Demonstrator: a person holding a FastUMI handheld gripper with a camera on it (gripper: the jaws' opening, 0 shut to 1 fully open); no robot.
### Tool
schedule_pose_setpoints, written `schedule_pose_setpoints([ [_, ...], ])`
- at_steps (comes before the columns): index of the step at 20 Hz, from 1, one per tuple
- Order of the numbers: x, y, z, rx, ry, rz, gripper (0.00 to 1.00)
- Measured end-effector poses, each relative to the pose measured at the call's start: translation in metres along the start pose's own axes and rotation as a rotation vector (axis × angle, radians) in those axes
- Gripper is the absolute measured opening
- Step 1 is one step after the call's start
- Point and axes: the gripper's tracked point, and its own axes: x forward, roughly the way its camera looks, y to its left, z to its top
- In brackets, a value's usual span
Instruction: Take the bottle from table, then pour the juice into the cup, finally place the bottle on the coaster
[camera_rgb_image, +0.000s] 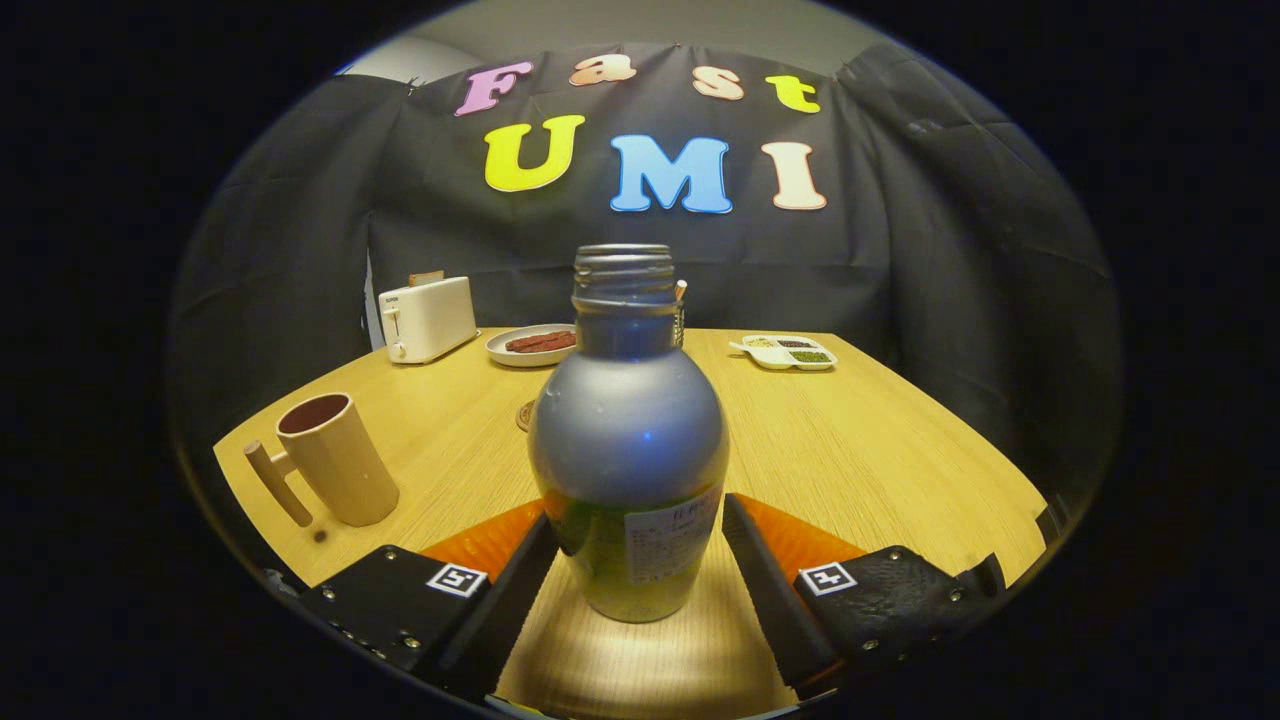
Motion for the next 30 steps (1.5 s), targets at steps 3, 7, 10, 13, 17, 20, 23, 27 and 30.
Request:
schedule_pose_setpoints([
  [3,0.0,0.0,-0.001,-0.004,0.0,-0.003,0.84],
  [7,0.001,0.0,0.001,0.004,0.016,0.005,0.78],
  [10,0.003,-0.001,0.003,0.003,0.035,-0.002,0.75],
  [13,0.004,0.005,0.004,-0.01,0.075,0.02,0.7],
  [17,0.006,0.02,0.025,-0.133,0.067,0.028,0.71],
  [20,0.01,0.028,0.034,-0.214,0.061,0.021,0.71],
  [23,0.015,0.037,0.037,-0.318,0.081,0.015,0.71],
  [27,0.018,0.046,0.044,-0.487,0.096,0.011,0.71],
  [30,0.021,0.051,0.049,-0.567,0.108,0.006,0.71],
])
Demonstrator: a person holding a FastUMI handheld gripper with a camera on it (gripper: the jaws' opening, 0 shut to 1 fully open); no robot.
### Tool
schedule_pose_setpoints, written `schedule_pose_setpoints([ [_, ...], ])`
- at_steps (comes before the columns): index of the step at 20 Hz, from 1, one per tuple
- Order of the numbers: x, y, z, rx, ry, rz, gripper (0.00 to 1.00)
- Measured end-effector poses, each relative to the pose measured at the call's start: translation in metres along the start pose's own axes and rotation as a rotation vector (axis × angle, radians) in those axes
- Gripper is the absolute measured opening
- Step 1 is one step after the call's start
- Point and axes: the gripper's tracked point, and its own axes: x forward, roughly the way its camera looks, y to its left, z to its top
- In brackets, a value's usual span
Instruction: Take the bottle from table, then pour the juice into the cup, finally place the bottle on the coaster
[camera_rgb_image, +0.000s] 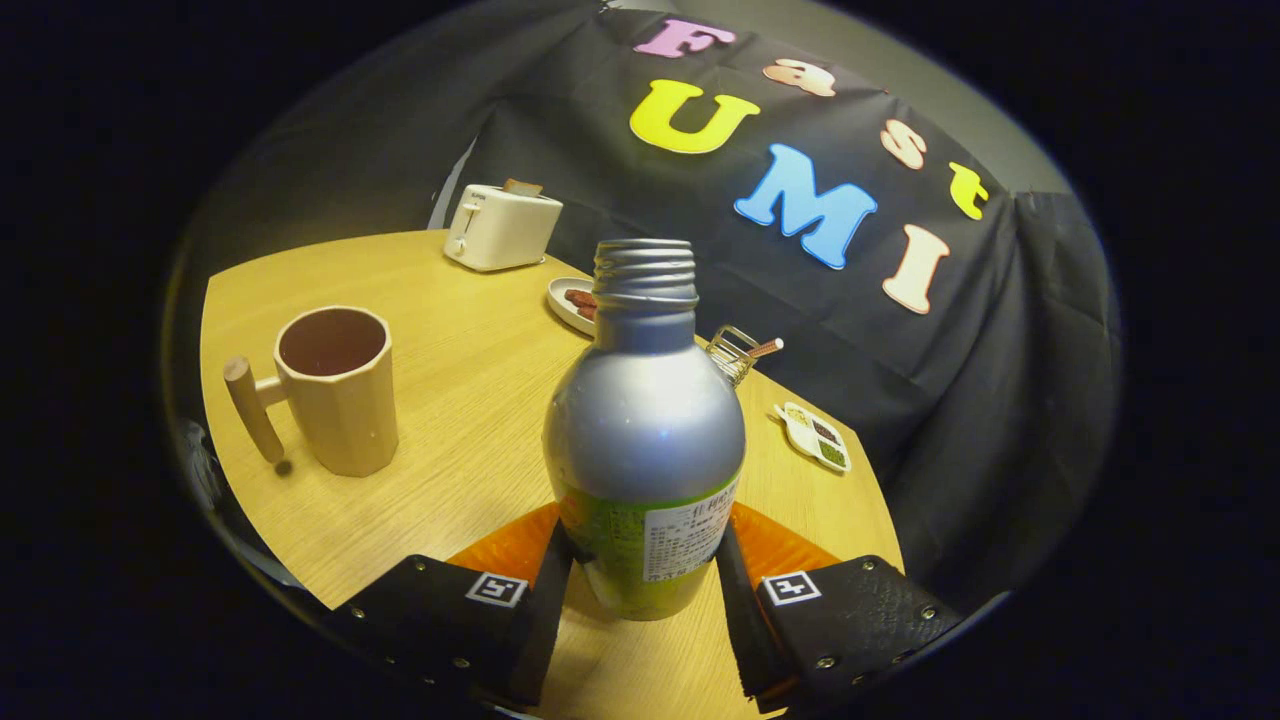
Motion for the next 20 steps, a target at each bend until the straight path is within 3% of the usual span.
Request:
schedule_pose_setpoints([
  [7,0.003,0.001,0.014,-0.243,0.038,-0.029,0.71],
  [20,0.006,0.025,0.015,-0.509,0.121,-0.018,0.71],
])
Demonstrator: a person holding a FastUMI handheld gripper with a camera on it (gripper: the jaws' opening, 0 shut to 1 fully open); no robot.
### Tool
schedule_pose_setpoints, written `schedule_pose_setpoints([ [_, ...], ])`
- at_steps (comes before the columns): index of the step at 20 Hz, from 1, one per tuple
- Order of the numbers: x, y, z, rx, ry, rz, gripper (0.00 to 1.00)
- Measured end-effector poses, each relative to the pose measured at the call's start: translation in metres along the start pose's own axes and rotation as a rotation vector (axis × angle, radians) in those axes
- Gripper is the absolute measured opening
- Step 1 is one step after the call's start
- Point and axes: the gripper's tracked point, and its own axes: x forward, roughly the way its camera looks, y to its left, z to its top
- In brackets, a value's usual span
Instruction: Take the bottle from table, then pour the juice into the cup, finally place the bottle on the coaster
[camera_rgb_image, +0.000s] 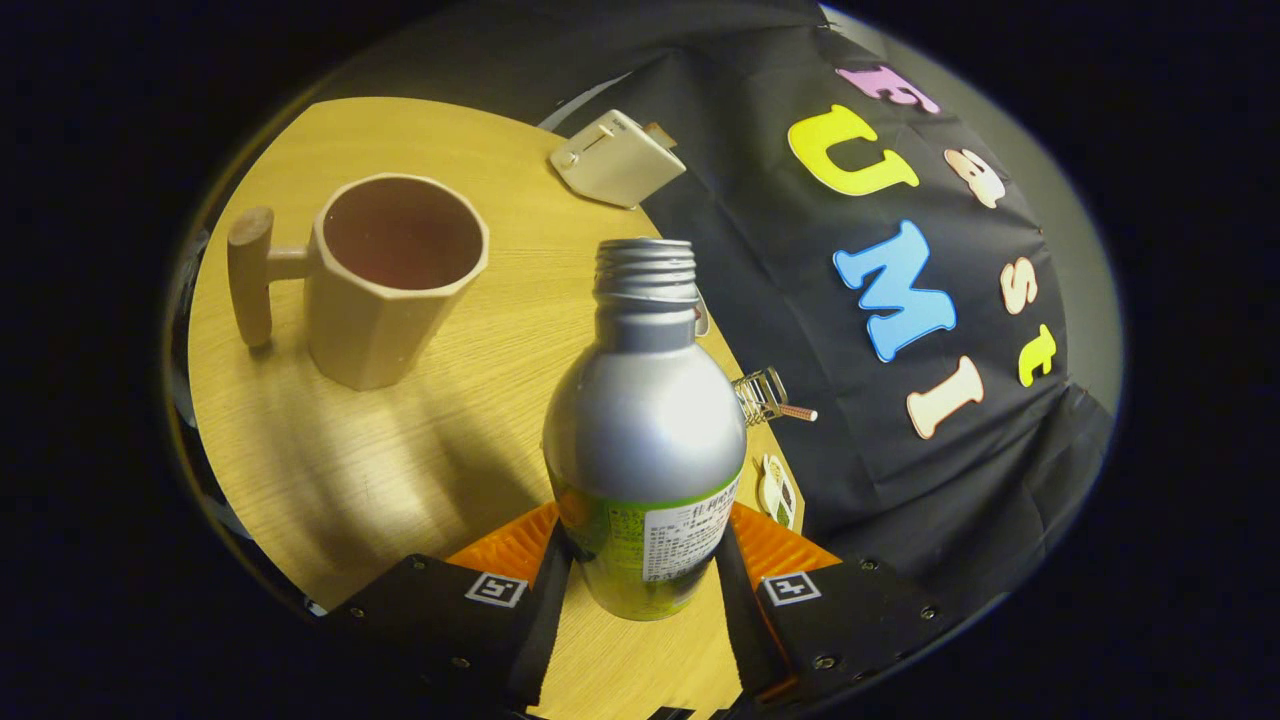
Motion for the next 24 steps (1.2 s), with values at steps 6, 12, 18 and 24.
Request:
schedule_pose_setpoints([
  [6,0.0,0.013,0.002,-0.124,0.049,0.02,0.71],
  [12,-0.003,0.011,0.012,-0.251,0.065,0.014,0.71],
  [18,-0.009,0.004,0.015,-0.368,0.108,0.007,0.71],
  [24,-0.016,-0.002,0.022,-0.478,0.127,-0.012,0.71],
])
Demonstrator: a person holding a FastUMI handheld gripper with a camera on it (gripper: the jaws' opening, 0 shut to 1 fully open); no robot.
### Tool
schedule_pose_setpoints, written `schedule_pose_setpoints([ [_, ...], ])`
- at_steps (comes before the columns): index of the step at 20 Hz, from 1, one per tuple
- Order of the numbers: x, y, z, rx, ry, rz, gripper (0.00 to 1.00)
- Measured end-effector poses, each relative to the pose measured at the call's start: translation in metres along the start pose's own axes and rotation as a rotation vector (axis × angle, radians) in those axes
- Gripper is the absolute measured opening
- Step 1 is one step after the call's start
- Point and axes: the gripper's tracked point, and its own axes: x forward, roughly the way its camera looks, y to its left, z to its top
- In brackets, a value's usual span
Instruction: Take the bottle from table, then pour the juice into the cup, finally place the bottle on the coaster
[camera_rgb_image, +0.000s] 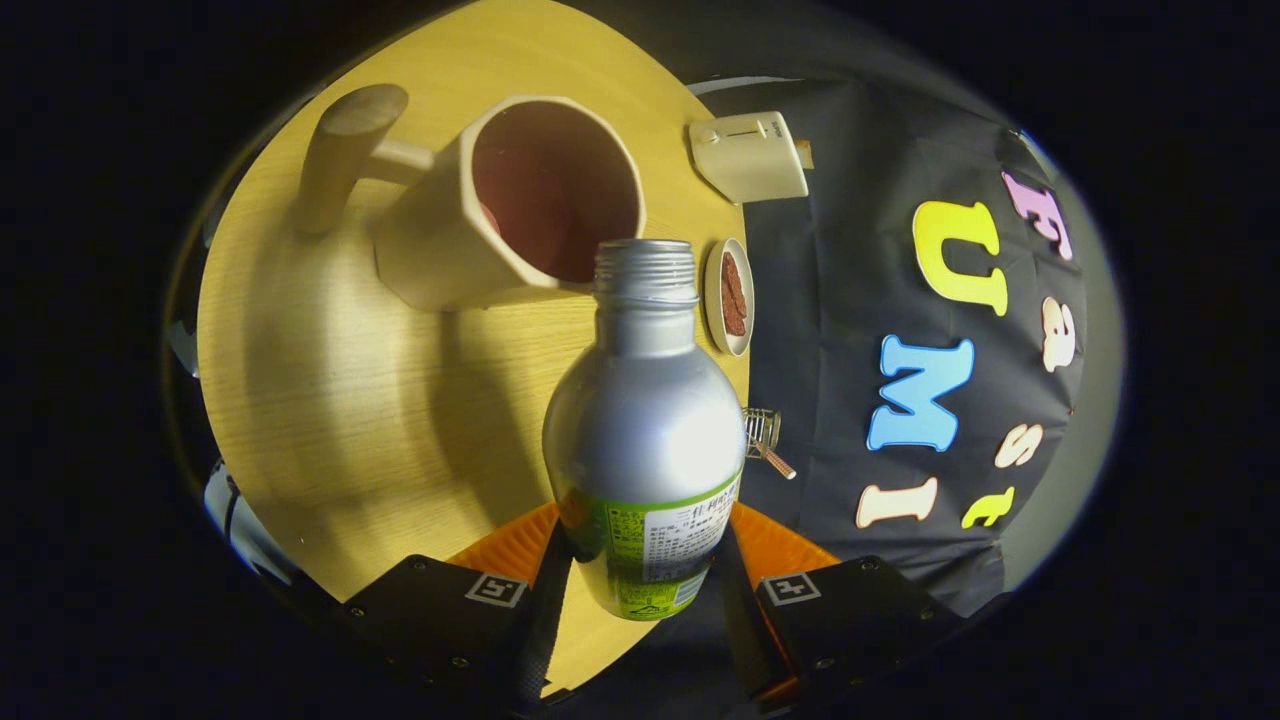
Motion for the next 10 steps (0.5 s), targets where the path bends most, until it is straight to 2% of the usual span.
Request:
schedule_pose_setpoints([
  [10,-0.008,-0.01,-0.001,-0.11,0.06,-0.012,0.71],
])
